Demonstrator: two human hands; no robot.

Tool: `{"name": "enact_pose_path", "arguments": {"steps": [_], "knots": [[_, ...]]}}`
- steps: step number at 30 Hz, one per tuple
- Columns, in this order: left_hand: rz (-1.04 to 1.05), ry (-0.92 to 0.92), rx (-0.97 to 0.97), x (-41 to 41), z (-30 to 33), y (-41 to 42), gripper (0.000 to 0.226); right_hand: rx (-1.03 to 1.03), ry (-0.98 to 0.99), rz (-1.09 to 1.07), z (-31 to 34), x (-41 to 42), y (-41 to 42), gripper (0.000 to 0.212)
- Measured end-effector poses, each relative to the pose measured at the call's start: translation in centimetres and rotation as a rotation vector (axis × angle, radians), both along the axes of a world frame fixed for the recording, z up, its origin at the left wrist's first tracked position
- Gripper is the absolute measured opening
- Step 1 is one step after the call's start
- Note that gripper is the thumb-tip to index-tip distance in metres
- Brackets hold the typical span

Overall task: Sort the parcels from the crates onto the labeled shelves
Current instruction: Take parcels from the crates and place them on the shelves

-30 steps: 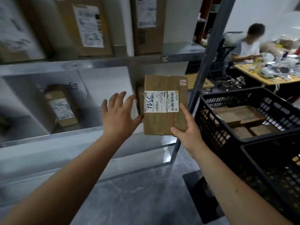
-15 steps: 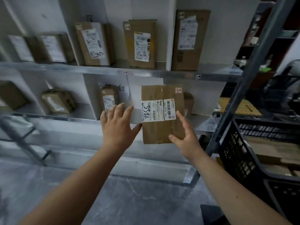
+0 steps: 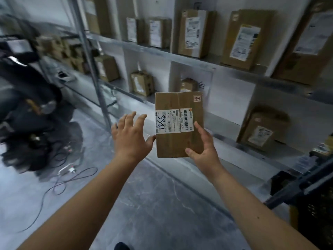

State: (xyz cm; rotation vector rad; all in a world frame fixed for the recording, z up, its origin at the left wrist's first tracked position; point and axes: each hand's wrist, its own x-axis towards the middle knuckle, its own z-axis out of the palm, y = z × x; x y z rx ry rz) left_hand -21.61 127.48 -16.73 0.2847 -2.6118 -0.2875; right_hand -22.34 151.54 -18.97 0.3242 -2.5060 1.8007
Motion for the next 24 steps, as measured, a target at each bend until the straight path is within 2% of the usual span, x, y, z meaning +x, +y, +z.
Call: {"name": "enact_pose_path", "arguments": {"steps": [11,24], "knots": [[0.236,0.017,0.041,-0.7,-0.9,-17.3,0.084,0.016,0.044,0.259,-0.5,-6.7,-17.8,0.086],[0.339,-0.035,0.053,-6.8,-1.2,-35.4,0.083,-0.017,0.044,0.350,-1.4,-15.1,-36.1,0.090]]}}
